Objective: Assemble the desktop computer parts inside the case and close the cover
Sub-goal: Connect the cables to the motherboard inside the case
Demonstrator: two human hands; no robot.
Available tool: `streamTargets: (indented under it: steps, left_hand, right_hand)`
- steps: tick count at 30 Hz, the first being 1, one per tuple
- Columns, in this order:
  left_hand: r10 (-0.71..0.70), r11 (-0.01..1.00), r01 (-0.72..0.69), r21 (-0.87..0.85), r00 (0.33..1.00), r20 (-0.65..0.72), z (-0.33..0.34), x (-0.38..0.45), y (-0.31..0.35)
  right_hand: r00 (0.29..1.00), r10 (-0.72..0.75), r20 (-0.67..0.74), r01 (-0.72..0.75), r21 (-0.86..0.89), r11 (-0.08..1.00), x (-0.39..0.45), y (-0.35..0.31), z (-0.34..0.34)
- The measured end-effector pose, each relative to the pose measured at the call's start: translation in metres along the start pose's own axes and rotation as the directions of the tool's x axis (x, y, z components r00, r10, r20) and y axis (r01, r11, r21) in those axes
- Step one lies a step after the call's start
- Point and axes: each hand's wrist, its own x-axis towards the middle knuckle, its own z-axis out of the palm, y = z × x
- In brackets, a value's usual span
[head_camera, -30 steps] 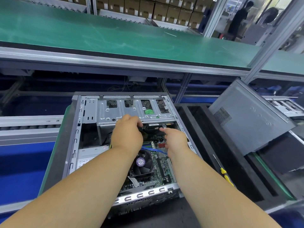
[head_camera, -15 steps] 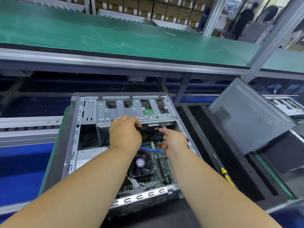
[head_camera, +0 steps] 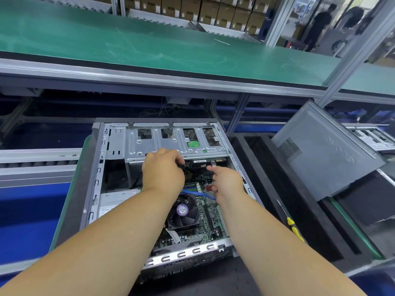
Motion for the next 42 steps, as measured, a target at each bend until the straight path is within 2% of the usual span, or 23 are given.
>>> streamTargets:
  steps: [3, 7, 10, 12, 15, 20, 23, 25, 28, 30, 32, 35, 39, 42]
  left_hand:
    - [0.002, 1.0, -0.002, 0.007, 1.0, -0.008, 0.0, -0.001, 0.0]
    - [0.021, 1.0, -0.021, 0.002, 0.999, -0.027, 0.0, -0.003, 0.0]
    - [0.045, 0.998, -0.046, -0.03, 0.998, -0.035, -0.001, -0.004, 0.0]
    - [0.035, 0.995, -0.037, -0.097, 0.999, -0.022, -0.002, -0.003, 0.0]
    - [-0.016, 0.98, 0.019, -0.198, 1.0, 0.016, -0.004, -0.003, 0.002]
    - [-0.015, 0.977, 0.018, -0.211, 1.0, 0.018, -0.005, -0.004, 0.002]
    - [0.002, 0.974, 0.008, -0.226, 0.999, 0.045, -0.006, -0.005, 0.004]
    - [0.049, 0.959, -0.037, -0.279, 0.998, 0.033, -0.007, -0.007, 0.006]
    - [0.177, 0.904, -0.183, -0.386, 0.983, -0.05, -0.01, -0.008, 0.011]
    - [0.233, 0.876, -0.244, -0.416, 0.969, -0.08, -0.011, -0.009, 0.012]
    - [0.257, 0.865, -0.272, -0.422, 0.962, -0.093, -0.011, -0.009, 0.012]
    - [0.275, 0.861, -0.294, -0.415, 0.956, -0.106, -0.01, -0.01, 0.012]
    - [0.289, 0.855, -0.312, -0.414, 0.95, -0.118, -0.011, -0.009, 0.011]
    - [0.306, 0.848, -0.324, -0.419, 0.945, -0.113, -0.01, -0.008, 0.011]
  right_hand:
    - [1.0, -0.015, -0.012, 0.014, -0.069, 0.998, 0.003, -0.002, 0.002]
    - [0.99, -0.125, 0.059, 0.132, -0.153, 0.979, 0.01, 0.001, 0.002]
    - [0.996, -0.084, 0.041, 0.09, -0.171, 0.981, 0.006, -0.003, 0.001]
    - [0.999, -0.05, 0.018, 0.052, -0.119, 0.992, 0.0, -0.006, 0.0]
    - [0.995, -0.093, 0.022, 0.095, -0.057, 0.994, -0.016, -0.007, -0.003]
    - [0.928, -0.339, 0.153, 0.33, 0.082, 0.94, -0.037, -0.004, -0.01]
    - [0.875, -0.432, 0.219, 0.409, 0.141, 0.901, -0.04, -0.007, -0.013]
    - [0.854, -0.465, 0.231, 0.472, 0.03, 0.881, -0.041, -0.007, -0.011]
    - [0.833, -0.471, 0.29, 0.543, -0.273, 0.794, -0.041, -0.002, -0.008]
    - [0.833, -0.433, 0.344, 0.551, -0.458, 0.697, -0.041, 0.0, -0.008]
    - [0.81, -0.463, 0.359, 0.583, -0.579, 0.571, -0.041, 0.001, -0.008]
    - [0.79, -0.547, 0.278, 0.586, -0.608, 0.536, -0.043, -0.002, -0.009]
    - [0.75, -0.617, 0.239, 0.581, -0.685, 0.44, -0.047, -0.002, -0.01]
    - [0.716, -0.671, 0.192, 0.585, -0.69, 0.426, -0.048, -0.001, -0.012]
